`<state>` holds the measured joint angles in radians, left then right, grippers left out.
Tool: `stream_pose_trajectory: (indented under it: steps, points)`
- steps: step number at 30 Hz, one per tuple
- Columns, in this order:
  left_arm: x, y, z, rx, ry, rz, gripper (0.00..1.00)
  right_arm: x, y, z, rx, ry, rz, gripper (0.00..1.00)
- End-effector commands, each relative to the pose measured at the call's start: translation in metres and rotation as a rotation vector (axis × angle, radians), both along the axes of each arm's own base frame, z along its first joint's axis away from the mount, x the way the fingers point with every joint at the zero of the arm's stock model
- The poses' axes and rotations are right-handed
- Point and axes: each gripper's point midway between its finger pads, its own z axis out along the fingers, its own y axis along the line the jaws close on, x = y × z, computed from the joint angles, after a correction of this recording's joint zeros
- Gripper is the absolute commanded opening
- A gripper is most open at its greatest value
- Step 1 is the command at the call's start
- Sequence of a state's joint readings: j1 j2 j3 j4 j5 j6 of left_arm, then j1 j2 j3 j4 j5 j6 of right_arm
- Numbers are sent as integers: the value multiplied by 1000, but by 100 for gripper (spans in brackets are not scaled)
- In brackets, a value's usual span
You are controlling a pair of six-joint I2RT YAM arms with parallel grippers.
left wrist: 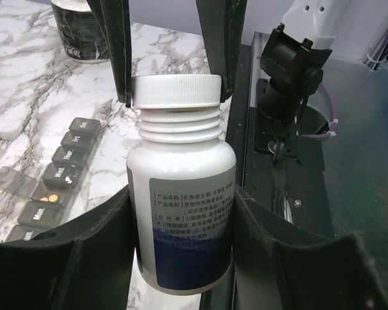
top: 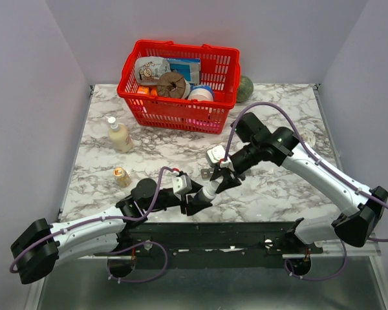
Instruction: Sort the pills into containers
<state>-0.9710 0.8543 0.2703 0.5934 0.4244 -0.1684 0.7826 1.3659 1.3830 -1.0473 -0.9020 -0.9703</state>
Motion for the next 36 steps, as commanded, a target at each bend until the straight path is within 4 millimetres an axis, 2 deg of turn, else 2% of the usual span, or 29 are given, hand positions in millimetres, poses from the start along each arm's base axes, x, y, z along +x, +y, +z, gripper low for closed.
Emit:
stream_pose_trajectory:
  steps: [1,12,29,36]
  points:
    - [10,2,49,-149,-81,52,0,-11,-5,6,-19,66,7,25]
    - [9,3,48,-152,-74,51,0,-2,-4,6,-23,69,-23,26]
    - [10,0,54,-169,-74,47,0,-7,12,10,20,176,8,27]
    - [9,-1,57,-172,-79,36,0,-4,11,-9,-39,154,-16,29]
